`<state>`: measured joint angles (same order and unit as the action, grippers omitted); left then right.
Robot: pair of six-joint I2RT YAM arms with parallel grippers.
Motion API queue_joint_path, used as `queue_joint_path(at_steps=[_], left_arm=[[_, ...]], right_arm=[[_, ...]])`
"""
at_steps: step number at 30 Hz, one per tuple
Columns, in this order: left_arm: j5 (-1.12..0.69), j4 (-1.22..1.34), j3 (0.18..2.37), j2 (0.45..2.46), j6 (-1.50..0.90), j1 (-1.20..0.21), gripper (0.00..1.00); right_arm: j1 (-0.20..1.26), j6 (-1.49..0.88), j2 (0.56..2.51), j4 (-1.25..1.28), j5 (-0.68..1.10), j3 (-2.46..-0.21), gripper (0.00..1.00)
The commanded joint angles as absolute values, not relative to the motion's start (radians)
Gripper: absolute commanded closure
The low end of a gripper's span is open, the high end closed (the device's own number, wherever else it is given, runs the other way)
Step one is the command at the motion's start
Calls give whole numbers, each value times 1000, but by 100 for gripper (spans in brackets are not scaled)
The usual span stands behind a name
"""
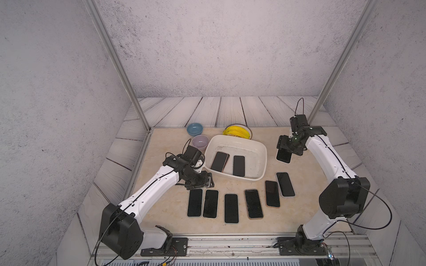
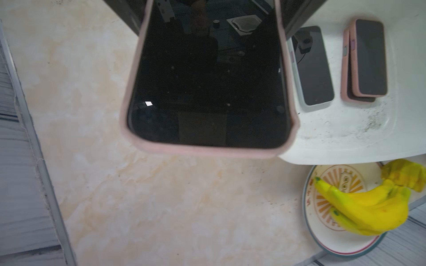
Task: Take the phone out of the storage box
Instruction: Place the phone at the center of the board.
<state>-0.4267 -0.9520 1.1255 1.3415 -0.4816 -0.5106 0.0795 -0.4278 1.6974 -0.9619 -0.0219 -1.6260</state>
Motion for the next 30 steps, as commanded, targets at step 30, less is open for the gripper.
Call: queue_joint_path(at_steps=[30], left_arm=[[-394, -1024, 1169, 1334, -477, -492, 21]], right_arm=[[4, -292, 2329, -996, 8, -1946, 34]])
